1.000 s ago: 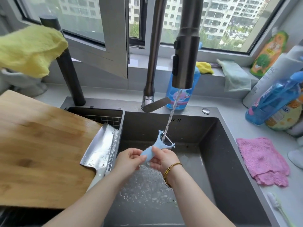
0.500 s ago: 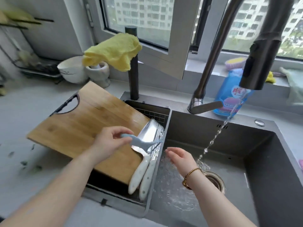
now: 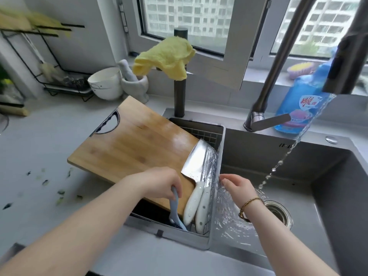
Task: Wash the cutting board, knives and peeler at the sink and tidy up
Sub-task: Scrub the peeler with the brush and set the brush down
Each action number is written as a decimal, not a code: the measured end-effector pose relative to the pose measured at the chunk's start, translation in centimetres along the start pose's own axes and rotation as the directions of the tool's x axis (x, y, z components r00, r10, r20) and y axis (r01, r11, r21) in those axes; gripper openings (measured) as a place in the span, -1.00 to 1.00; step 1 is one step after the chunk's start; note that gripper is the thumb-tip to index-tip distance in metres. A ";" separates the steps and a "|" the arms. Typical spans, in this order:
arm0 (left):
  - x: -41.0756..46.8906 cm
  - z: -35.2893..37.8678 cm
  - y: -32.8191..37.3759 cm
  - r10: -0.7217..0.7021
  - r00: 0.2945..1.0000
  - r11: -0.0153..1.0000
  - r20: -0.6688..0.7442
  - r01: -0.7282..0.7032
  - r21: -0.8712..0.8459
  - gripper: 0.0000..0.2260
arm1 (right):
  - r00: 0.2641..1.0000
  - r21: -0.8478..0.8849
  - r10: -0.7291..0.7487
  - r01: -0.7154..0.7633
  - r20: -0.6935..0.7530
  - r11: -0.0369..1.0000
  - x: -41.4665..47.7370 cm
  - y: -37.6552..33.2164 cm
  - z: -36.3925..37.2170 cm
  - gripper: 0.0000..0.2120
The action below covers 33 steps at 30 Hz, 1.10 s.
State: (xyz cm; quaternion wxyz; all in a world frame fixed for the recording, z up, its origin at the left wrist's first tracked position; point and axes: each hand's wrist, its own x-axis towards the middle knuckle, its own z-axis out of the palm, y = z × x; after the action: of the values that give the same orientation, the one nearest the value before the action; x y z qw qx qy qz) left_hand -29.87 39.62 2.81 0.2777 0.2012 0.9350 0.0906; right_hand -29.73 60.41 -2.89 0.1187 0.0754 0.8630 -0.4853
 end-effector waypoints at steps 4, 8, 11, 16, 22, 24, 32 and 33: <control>0.3 -0.2 -1.0 0.017 1.000 1.000 0.015 -0.017 -0.009 -0.82 | 0.999 0.016 0.027 -0.026 -0.046 1.000 0.1 -0.2 -0.5 -0.74; 0.3 -0.6 -2.0 0.020 0.999 1.000 0.050 -0.020 0.004 -0.81 | 0.993 0.049 0.066 -0.061 -0.101 0.997 0.1 0.1 -0.6 -0.75; 1.0 0.1 -1.7 0.022 0.996 0.997 0.083 -0.028 0.075 -0.79 | 0.992 0.030 0.084 -0.081 -0.098 0.996 0.0 0.5 -0.3 -0.75; 2.4 1.9 -1.6 -0.003 0.990 0.996 0.144 -0.010 0.090 -0.76 | 0.991 0.012 0.087 -0.086 -0.103 0.996 0.0 0.7 -0.5 -0.73; 3.1 1.3 -1.4 0.000 0.999 1.000 0.052 0.001 -0.005 -0.67 | 0.979 0.087 0.084 -0.069 -0.188 0.994 1.6 -0.4 -1.8 -0.58; 4.3 1.5 -0.6 0.030 0.998 0.996 -0.053 -0.035 -0.088 -0.65 | 0.971 0.102 0.080 -0.059 -0.223 0.993 2.6 -1.1 -2.4 -0.52; 11.8 2.7 3.3 0.146 0.952 0.989 -0.270 -0.138 0.050 -0.41 | 0.920 -0.148 0.013 -0.077 -0.391 0.986 8.4 -4.8 -4.8 -0.31; 12.5 2.9 3.3 0.157 0.958 0.987 -0.242 -0.141 0.080 -0.41 | 0.909 -0.152 0.020 -0.091 -0.415 0.984 9.0 -5.0 -5.2 -0.30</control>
State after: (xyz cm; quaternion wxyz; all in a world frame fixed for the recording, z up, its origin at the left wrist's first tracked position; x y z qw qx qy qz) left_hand -36.76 48.04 -4.68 0.1451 0.2666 0.9468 0.1068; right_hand -40.24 62.45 1.31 -0.0462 0.1904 0.9038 -0.3804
